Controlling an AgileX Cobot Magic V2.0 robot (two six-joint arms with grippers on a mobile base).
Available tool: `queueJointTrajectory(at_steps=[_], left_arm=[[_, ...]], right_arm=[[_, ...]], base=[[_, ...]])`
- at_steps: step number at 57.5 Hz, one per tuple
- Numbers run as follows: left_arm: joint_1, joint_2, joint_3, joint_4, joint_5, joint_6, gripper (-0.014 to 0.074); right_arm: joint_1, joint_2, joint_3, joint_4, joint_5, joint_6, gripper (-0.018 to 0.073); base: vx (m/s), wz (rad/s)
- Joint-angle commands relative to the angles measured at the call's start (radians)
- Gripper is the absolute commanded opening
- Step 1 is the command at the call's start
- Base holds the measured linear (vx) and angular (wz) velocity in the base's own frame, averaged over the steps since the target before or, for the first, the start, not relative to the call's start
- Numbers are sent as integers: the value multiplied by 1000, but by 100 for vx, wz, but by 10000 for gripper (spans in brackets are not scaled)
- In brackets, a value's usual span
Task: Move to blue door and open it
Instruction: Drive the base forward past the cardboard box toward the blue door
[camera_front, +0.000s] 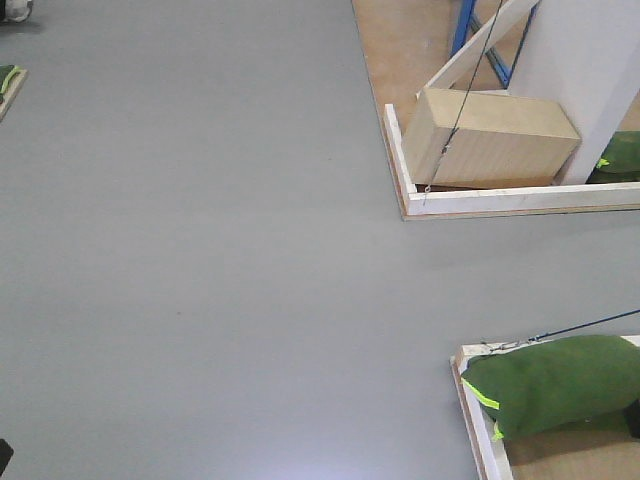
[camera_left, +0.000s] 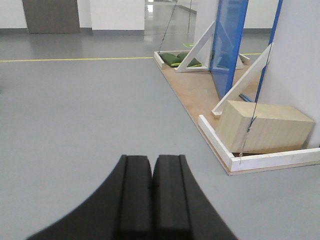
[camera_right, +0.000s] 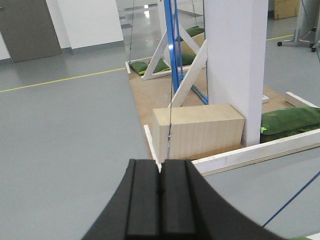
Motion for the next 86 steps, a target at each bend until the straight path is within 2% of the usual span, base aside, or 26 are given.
queueJointTrajectory(at_steps=[1, 86], left_arm=[[-2, -14, -25, -6, -87, -7, 73], [-2, -14, -25, -6, -87, -7, 73]], right_arm=[[-3, -14, 4, -5, -80, -5, -1], [-3, -14, 4, -5, -80, -5, -1]], base=[[21, -16], [26, 3]])
